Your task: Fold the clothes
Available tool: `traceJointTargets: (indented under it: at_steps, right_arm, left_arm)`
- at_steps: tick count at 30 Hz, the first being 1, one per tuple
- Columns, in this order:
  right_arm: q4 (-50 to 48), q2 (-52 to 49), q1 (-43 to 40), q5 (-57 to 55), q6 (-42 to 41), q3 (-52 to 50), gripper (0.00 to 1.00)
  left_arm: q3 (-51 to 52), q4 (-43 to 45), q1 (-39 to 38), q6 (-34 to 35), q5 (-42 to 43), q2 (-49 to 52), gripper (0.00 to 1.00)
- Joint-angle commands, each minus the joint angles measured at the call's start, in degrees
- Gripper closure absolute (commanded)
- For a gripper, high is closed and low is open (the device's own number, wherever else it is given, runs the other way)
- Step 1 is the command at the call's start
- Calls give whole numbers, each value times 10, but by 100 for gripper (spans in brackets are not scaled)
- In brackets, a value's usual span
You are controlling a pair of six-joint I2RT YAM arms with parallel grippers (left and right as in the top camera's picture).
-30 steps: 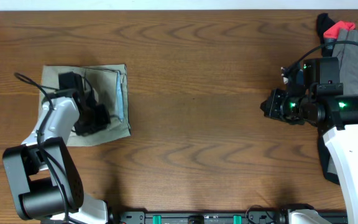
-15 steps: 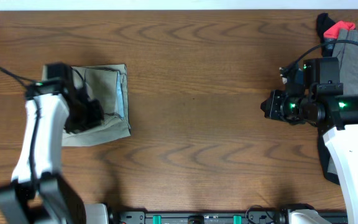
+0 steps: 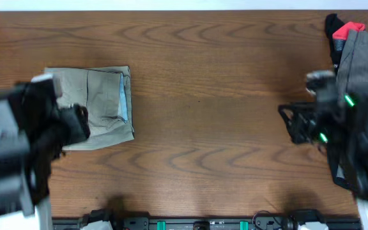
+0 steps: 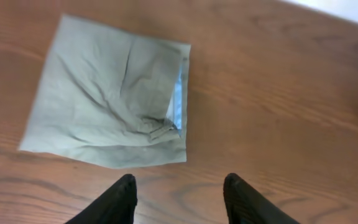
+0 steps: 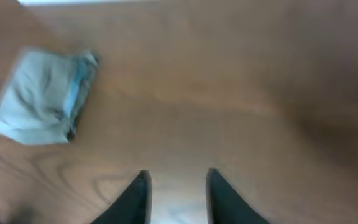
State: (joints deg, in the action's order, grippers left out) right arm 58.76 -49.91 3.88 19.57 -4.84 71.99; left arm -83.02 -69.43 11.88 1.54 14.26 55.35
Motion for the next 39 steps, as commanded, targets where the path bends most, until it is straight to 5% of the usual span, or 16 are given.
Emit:
traceJointTargets:
  at_steps: [1, 4, 5, 6, 8, 39]
  right_arm:
    - [-3, 71, -5, -3, 28, 12, 48]
    - [2, 122, -5, -3, 28, 12, 38]
    - [5, 136, -5, -7, 28, 12, 25]
    - [8, 145, -5, -10, 28, 12, 1]
    - [16, 160, -5, -23, 28, 12, 1]
    - [86, 167, -5, -31, 28, 12, 1]
  left_arm:
    - [0, -8, -1, 13, 3, -31, 48]
    - [13, -16, -1, 16, 3, -45, 44]
    - [18, -22, -1, 16, 3, -45, 43]
    - [23, -26, -1, 16, 3, -45, 41]
    - [32, -35, -1, 16, 3, -43, 2]
    - [40, -47, -1, 16, 3, -33, 2]
